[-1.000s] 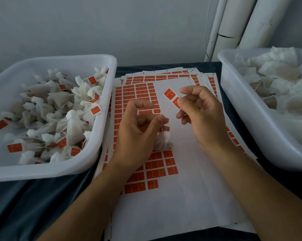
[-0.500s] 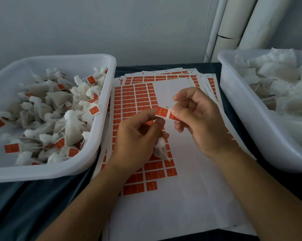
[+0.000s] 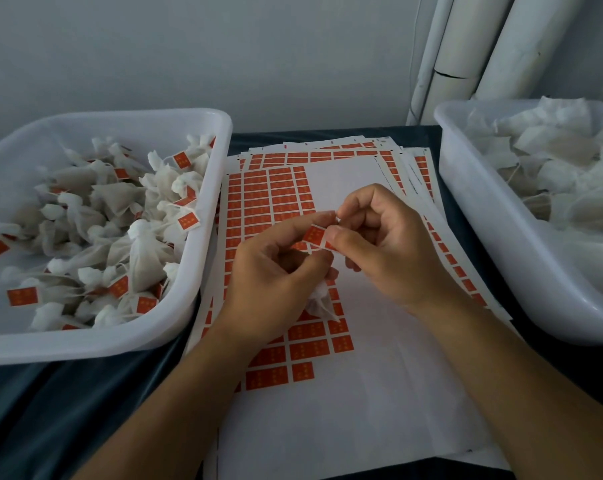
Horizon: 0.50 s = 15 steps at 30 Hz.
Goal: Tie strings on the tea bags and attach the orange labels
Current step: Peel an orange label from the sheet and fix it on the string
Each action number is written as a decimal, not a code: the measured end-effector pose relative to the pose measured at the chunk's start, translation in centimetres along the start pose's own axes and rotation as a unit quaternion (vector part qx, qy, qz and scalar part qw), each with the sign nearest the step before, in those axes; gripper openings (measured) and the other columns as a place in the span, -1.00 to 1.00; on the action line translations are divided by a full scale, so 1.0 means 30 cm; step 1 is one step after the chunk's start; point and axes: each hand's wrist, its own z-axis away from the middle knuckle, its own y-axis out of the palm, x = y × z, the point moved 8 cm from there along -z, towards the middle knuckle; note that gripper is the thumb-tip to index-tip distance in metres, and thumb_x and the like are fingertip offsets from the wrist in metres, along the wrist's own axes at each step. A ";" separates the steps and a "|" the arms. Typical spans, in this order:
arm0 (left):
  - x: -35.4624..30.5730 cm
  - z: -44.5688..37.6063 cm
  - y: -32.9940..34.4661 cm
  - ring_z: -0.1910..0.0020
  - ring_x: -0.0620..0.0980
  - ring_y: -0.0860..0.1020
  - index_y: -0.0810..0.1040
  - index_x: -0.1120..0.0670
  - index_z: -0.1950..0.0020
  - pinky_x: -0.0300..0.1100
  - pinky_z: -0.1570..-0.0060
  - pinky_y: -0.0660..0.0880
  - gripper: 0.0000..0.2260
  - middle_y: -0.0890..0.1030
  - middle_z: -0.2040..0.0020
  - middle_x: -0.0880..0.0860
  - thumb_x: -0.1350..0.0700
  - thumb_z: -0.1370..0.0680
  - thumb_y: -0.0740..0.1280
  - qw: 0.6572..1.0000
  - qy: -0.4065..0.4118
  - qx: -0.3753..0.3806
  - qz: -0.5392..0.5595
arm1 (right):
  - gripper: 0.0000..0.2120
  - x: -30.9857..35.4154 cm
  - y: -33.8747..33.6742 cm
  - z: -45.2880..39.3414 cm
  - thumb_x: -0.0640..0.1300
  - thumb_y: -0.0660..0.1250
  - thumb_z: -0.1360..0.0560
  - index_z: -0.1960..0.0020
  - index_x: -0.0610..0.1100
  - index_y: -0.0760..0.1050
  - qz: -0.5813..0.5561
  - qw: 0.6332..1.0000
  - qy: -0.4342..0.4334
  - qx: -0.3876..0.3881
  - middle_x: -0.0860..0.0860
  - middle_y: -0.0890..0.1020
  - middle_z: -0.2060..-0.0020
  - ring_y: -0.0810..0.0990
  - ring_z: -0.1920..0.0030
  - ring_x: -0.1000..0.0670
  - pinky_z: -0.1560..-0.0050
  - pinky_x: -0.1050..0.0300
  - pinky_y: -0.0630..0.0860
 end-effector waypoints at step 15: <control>-0.005 -0.005 -0.007 0.22 0.04 0.71 0.49 -0.02 -0.35 -0.24 0.25 0.63 -0.73 0.71 0.17 0.03 0.21 -0.68 0.26 1.000 0.000 -0.017 0.000 | -0.74 -0.009 -0.002 0.002 -0.05 0.47 -0.54 -0.17 0.00 0.50 0.086 0.996 0.005 -0.011 0.15 0.66 0.22 0.68 0.22 0.08 0.24 0.27 0.62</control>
